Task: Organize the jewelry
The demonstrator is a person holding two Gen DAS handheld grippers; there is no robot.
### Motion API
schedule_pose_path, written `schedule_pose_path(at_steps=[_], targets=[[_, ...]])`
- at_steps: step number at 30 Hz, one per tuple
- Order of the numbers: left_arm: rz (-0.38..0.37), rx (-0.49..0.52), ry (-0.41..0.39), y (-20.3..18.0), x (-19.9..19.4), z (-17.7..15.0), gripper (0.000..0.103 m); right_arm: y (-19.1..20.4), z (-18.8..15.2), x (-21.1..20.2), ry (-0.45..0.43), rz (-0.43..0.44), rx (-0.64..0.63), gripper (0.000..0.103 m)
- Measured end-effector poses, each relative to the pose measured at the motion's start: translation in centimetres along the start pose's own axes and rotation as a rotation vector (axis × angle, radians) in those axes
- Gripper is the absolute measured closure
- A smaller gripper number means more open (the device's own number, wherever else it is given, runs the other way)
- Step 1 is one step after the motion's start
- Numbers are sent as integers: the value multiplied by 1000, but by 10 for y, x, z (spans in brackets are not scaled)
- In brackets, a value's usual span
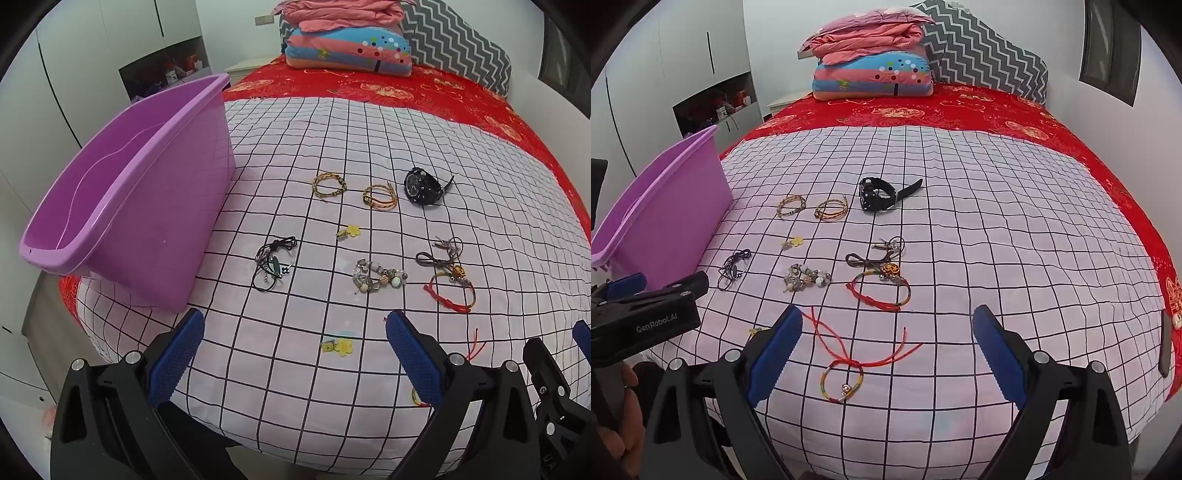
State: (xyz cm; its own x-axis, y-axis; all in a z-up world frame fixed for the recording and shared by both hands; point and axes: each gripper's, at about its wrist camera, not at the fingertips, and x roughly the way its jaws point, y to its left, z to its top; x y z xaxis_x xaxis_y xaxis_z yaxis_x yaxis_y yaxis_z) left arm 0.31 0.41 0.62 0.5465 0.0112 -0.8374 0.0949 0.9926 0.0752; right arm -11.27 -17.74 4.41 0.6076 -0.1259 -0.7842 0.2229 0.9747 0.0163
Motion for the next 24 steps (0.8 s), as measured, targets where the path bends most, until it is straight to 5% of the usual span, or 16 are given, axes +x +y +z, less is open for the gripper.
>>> schedule_pose_path(at_steps=[24], targets=[[4, 2, -4, 1, -4, -3, 6, -2, -4, 1, -4, 5, 1, 14]])
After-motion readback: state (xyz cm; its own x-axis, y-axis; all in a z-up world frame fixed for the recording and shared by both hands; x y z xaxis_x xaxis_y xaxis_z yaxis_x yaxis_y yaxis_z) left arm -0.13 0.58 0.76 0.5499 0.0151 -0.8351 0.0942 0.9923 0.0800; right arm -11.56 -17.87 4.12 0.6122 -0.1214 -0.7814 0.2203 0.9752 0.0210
